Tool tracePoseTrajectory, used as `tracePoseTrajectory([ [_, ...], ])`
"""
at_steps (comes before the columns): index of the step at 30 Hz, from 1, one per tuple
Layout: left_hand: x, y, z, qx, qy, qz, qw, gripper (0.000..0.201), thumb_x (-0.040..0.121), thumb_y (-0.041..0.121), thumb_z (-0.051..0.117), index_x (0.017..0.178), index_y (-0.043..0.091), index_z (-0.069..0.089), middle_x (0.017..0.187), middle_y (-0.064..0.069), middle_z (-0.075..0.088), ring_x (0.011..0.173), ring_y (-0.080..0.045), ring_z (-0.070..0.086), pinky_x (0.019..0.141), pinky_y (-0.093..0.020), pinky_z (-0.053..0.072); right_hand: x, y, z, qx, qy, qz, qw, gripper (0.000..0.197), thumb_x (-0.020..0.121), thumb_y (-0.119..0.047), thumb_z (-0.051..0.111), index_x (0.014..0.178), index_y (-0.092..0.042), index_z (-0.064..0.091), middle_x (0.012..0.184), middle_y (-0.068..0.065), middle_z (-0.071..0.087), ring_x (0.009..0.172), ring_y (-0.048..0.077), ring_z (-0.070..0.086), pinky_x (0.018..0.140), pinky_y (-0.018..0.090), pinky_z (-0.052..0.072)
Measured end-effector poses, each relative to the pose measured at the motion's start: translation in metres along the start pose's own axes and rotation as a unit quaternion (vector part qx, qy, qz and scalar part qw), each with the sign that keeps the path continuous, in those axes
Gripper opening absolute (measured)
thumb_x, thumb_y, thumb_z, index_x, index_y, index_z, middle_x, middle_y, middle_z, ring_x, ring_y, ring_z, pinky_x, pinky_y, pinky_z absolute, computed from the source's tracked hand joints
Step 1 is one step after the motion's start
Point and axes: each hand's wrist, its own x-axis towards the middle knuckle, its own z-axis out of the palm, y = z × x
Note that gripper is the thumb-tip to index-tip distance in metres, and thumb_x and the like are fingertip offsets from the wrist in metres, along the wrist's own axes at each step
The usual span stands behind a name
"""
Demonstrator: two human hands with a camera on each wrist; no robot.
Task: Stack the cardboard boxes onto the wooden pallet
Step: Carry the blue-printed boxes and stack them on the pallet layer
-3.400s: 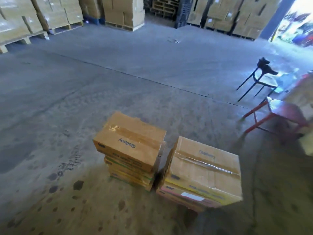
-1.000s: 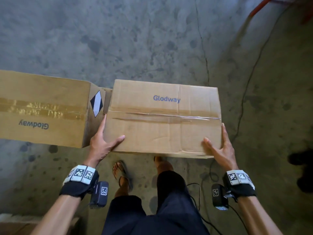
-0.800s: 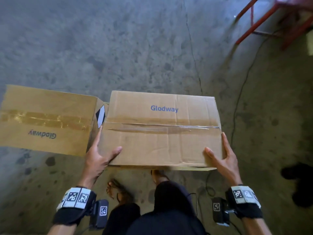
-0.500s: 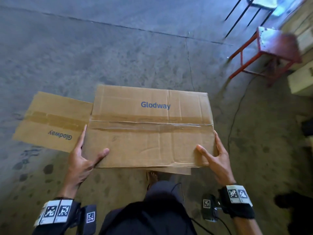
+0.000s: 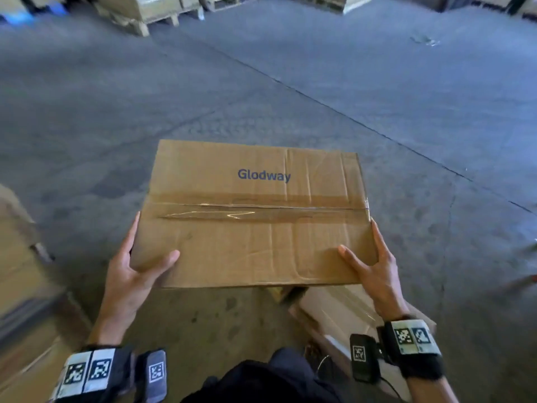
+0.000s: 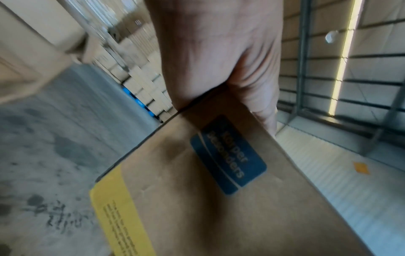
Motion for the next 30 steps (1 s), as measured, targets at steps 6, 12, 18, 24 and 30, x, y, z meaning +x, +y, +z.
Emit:
tracePoseTrajectory([
  [6,-0.058,-0.027,-0.119,-0.028,0.217,-0.032,0.975,0.084,0.078,0.010,0.079,0.147,0.036,0.041,0.120,0.027,0.056,0.099,0.025,0.053,0.083,-0.005,0.045,-0.007,-0.054,0.141,-0.112,-0.138,-0.081,0.981,0.104,0.066,-0.066,0.078,0.152,-0.054,0.021,0.152,0.004,0.044,0.133,0.031,0.050,0.104,0.057,0.048],
  [12,-0.114,-0.065,-0.200,-0.003,0.335,-0.119,0.935,0.102,0.065,0.038,0.092,0.150,0.046,0.035,0.136,0.013,0.056,0.122,-0.004,0.054,0.102,-0.034,0.048,-0.015,-0.084,0.261,-0.163,-0.268,-0.138,0.939,0.104,0.069,-0.067,0.077,0.155,-0.049,0.021,0.156,-0.002,0.041,0.140,0.025,0.043,0.114,0.050,0.038],
  [18,-0.125,-0.078,-0.231,0.094,0.413,-0.200,0.884,0.105,0.070,0.049,0.086,0.155,0.041,0.024,0.153,-0.003,0.041,0.135,-0.025,0.042,0.105,-0.041,0.037,0.004,-0.107,0.368,-0.166,-0.387,-0.188,0.887,0.104,0.072,-0.057,0.079,0.157,-0.044,0.021,0.142,-0.016,0.041,0.130,0.011,0.042,0.115,0.043,0.036],
  [24,-0.096,-0.072,-0.251,0.040,0.482,-0.256,0.837,0.090,0.082,0.030,0.078,0.149,0.049,0.021,0.151,-0.009,0.040,0.116,-0.026,0.047,0.085,-0.036,0.042,0.031,-0.154,0.472,-0.180,-0.480,-0.199,0.835,0.105,0.073,-0.057,0.080,0.158,-0.037,0.020,0.155,0.002,0.041,0.137,0.024,0.044,0.112,0.037,0.035],
  [30,-0.064,-0.067,-0.268,0.042,0.527,-0.278,0.802,0.092,0.077,0.041,0.082,0.144,0.057,0.020,0.146,-0.007,0.044,0.110,-0.023,0.050,0.079,-0.033,0.048,0.055,-0.176,0.552,-0.212,-0.529,-0.205,0.796,0.131,0.044,-0.094,0.064,0.156,-0.044,0.020,0.155,0.002,0.042,0.135,0.026,0.047,0.112,0.053,0.041],
])
